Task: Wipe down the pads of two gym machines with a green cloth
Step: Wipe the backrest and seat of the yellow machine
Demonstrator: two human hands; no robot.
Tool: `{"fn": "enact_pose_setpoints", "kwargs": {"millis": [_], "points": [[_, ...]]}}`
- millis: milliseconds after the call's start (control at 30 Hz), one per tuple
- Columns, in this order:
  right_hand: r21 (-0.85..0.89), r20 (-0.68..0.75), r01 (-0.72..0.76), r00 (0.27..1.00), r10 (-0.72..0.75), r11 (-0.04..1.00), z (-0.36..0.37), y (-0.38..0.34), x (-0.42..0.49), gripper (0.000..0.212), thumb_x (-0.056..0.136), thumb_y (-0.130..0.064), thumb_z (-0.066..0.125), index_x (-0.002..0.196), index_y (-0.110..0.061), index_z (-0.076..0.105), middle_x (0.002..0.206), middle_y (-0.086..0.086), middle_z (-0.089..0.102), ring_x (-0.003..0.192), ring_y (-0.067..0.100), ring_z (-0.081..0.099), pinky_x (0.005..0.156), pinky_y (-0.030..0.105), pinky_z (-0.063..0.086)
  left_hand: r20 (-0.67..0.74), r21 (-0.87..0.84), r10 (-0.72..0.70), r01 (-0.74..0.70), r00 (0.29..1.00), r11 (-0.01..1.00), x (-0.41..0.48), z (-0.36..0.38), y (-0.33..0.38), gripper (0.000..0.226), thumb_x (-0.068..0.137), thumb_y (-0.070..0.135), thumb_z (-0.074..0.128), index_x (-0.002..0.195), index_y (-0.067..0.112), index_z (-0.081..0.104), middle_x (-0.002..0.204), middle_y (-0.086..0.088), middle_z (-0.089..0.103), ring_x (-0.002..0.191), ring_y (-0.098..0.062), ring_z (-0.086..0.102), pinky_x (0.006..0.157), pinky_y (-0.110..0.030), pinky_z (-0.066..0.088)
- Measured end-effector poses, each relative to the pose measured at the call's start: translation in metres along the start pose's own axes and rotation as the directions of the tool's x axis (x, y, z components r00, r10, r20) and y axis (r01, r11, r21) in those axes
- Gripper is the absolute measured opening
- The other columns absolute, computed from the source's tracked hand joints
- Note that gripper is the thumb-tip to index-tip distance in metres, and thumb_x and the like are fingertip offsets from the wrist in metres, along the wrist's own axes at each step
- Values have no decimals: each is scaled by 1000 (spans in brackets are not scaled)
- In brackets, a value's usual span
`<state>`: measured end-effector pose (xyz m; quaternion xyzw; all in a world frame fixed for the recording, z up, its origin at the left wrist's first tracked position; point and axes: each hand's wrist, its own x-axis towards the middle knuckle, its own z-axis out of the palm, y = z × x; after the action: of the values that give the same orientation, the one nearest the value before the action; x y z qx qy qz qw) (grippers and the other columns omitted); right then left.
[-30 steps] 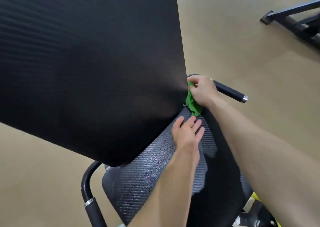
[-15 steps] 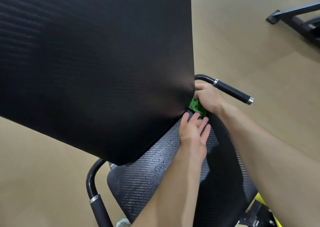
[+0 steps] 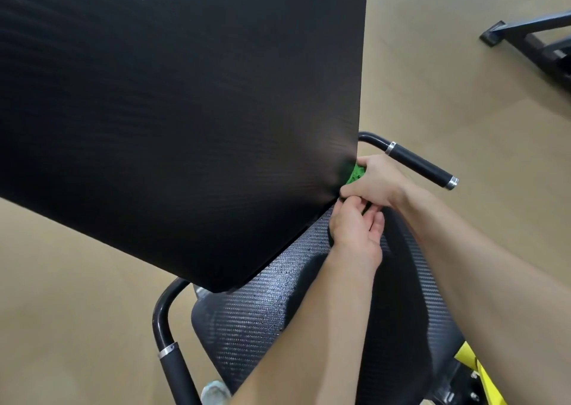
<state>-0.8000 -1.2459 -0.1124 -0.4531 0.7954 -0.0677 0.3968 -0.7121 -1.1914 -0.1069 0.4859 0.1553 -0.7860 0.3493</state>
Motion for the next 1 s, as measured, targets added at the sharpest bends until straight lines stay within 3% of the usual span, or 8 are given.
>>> {"fn": "enact_pose_setpoints", "kwargs": {"millis": [167, 300, 467, 733, 1000], "points": [[21, -30, -15, 999, 16, 1000, 6, 1, -1, 21, 69, -16, 78, 88, -20, 70, 75, 2, 70, 67, 17, 64, 57, 28, 49, -16, -47, -7, 6, 1000, 999, -6, -2, 2, 28, 103, 13, 47, 124, 21, 64, 100, -2, 69, 91, -16, 69, 66, -20, 56], [33, -84, -36, 996, 38, 999, 12, 2, -1, 19, 69, -16, 76, 87, -16, 69, 79, 6, 73, 76, 23, 69, 70, 38, 58, -27, -81, -12, 10, 1000, 997, -8, -4, 4, 37, 104, 13, 47, 137, 24, 58, 99, -2, 68, 91, -16, 67, 69, -20, 56], [3, -117, -41, 992, 41, 999, 19, 3, -1, 20, 71, -19, 73, 90, -17, 69, 84, 3, 70, 80, 22, 66, 65, 32, 53, -45, -84, -19, 15, 999, 996, -7, -6, 6, 45, 103, 11, 47, 146, 26, 50, 99, -2, 65, 90, -14, 64, 70, -22, 55], [14, -118, -90, 989, 91, 996, 27, 0, -9, 23, 79, -16, 69, 102, -20, 67, 89, 4, 69, 84, 23, 65, 55, 27, 42, -33, -91, -61, 58, 998, 994, -16, -20, 10, 43, 102, 8, 50, 140, 28, 54, 100, -1, 63, 91, -17, 65, 76, -24, 55], [108, -146, -141, 977, 156, 984, 37, -5, -19, 22, 81, -12, 65, 102, -19, 70, 88, 5, 71, 86, 26, 66, 59, 28, 44, -4, -107, -82, 81, 997, 991, -24, -35, 16, 52, 102, 6, 52, 147, 32, 45, 99, -1, 64, 93, -17, 63, 70, -23, 55]]}}
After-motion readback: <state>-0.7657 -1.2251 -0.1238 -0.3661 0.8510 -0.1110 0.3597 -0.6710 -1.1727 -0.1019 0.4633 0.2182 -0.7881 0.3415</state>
